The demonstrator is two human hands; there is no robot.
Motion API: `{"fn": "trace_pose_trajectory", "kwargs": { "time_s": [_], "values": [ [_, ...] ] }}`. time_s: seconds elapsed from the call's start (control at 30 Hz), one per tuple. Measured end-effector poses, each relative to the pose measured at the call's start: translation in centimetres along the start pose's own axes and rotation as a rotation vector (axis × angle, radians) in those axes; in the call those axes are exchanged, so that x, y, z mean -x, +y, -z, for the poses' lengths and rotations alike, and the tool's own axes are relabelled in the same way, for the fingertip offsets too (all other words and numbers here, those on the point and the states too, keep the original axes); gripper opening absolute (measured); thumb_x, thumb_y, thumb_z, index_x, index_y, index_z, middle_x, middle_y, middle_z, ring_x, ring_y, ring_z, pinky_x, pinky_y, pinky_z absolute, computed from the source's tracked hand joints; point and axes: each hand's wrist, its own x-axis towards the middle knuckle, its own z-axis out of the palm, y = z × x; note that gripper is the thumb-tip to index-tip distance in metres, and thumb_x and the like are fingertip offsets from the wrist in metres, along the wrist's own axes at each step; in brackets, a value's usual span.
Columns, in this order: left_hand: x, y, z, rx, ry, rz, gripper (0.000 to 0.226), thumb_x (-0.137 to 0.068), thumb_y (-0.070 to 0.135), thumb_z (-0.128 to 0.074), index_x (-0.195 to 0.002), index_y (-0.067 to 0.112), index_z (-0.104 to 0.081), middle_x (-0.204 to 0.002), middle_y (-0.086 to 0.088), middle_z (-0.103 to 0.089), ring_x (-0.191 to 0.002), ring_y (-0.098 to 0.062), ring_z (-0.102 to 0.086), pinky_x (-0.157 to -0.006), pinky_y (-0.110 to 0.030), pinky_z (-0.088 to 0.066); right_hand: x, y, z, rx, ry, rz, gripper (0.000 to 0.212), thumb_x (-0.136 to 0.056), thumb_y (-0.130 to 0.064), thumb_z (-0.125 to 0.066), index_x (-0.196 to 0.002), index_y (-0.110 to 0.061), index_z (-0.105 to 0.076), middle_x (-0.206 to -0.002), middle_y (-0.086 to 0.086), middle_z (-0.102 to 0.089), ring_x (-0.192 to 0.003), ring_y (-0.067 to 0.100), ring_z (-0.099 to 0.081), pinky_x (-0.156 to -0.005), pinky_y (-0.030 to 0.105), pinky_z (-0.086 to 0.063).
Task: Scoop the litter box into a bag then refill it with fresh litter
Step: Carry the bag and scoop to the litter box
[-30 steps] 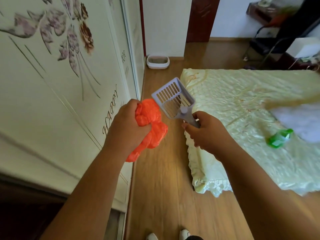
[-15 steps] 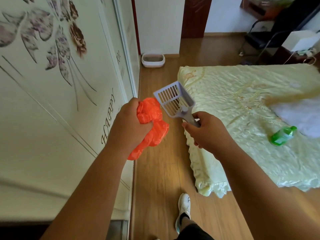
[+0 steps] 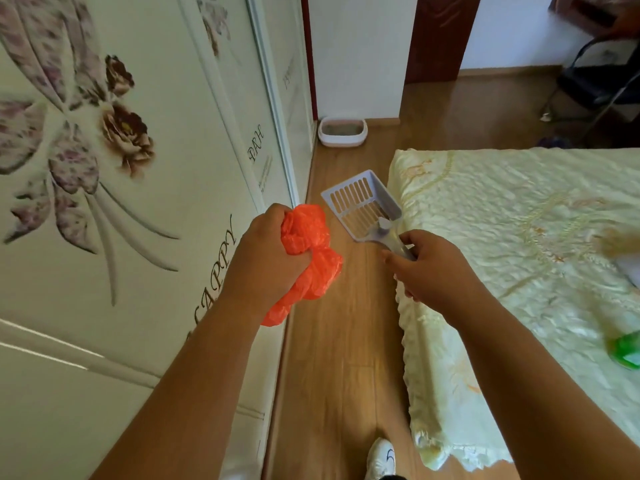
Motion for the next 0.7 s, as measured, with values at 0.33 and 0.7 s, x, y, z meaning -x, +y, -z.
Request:
{"fn": "trace_pose_trajectory", "kwargs": {
  "time_s": [0.33, 0.7],
  "values": [
    [-8.8, 2.6, -3.7, 0.062, -0.009, 0.021, 0.046, -0.082, 0.028, -0.078, -0.119, 0.032, -0.051, -0.111, 0.012, -0.054, -0.092, -0.008, -0.056, -0.075, -0.019, -0.039, -10.5, -0.3, 3.8, 0.043, -0.054, -0.002, 0.025, -0.096, -0.039, -0.065, -0.114, -0.023, -0.061, -0.087, -0.006, -0.068, -0.065, 0.011, -0.066, -0.053, 0.022, -0.048],
    [-26.5, 1.8, -7.8, 0.102, -0.087, -0.086, 0.046, -0.083, 0.031, -0.075, -0.123, 0.029, -0.052, -0.117, 0.005, -0.058, -0.103, -0.015, -0.060, -0.090, -0.036, -0.052, -25.2, -1.8, 3.3, 0.096, 0.047, -0.071, 0.040, -0.095, -0.045, -0.064, -0.126, -0.020, -0.063, -0.098, -0.005, -0.070, -0.072, 0.009, -0.062, -0.064, 0.024, -0.050]
  ]
}}
